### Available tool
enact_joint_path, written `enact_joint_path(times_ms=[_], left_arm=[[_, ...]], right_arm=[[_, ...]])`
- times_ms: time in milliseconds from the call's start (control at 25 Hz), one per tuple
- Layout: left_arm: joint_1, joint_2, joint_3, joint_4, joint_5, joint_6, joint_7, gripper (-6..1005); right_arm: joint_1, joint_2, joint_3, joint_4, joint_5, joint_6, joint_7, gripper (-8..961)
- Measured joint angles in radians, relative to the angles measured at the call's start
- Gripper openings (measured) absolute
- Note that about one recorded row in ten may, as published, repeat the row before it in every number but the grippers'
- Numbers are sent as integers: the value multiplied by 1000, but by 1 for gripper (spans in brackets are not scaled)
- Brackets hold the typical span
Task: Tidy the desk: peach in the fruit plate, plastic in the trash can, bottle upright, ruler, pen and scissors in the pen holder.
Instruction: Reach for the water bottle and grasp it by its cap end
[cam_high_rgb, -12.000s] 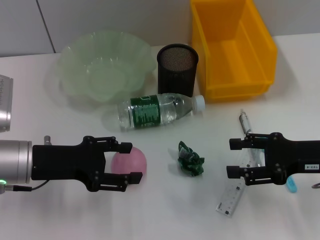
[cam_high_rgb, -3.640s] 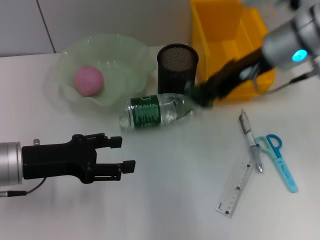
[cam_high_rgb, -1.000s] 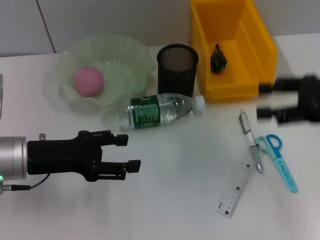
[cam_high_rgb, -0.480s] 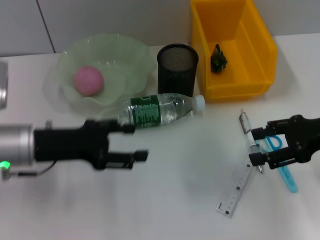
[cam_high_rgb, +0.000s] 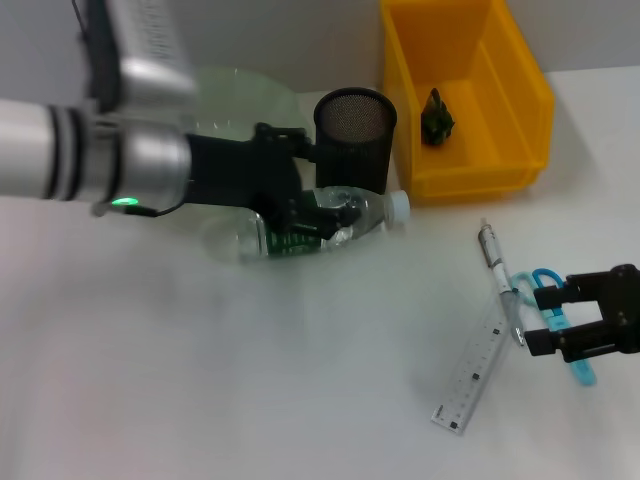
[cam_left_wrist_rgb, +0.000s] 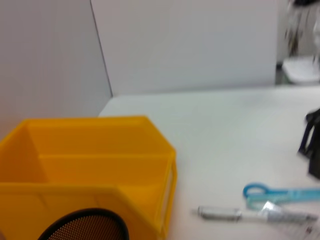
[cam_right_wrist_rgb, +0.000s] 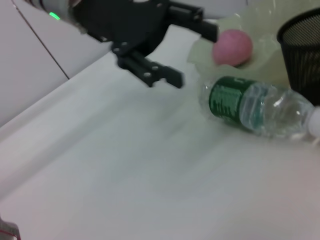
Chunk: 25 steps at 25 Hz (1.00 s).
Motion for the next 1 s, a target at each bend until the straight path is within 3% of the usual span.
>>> enact_joint_path(times_ms=[80, 160, 400, 760, 1000], left_arm=[[-10, -1, 36, 1, 10, -38, -5, 816], [-30, -3, 156, 7, 39, -151, -29, 816], [-40, -7, 266, 11, 113, -259, -76, 816], [-43, -8, 352, 10, 244, -360, -180, 815], [-44, -8, 358, 11, 270, -362, -195, 816]], right_arm=[[-7, 0, 1, 0, 0, 1, 7, 833], [-12, 2, 2, 0, -6, 1, 15, 833], [-14, 3, 3, 3, -12, 1, 29, 833], [-11, 2, 3, 12, -12, 1, 32, 834], [-9, 2, 3, 13, -12, 3, 33, 834]])
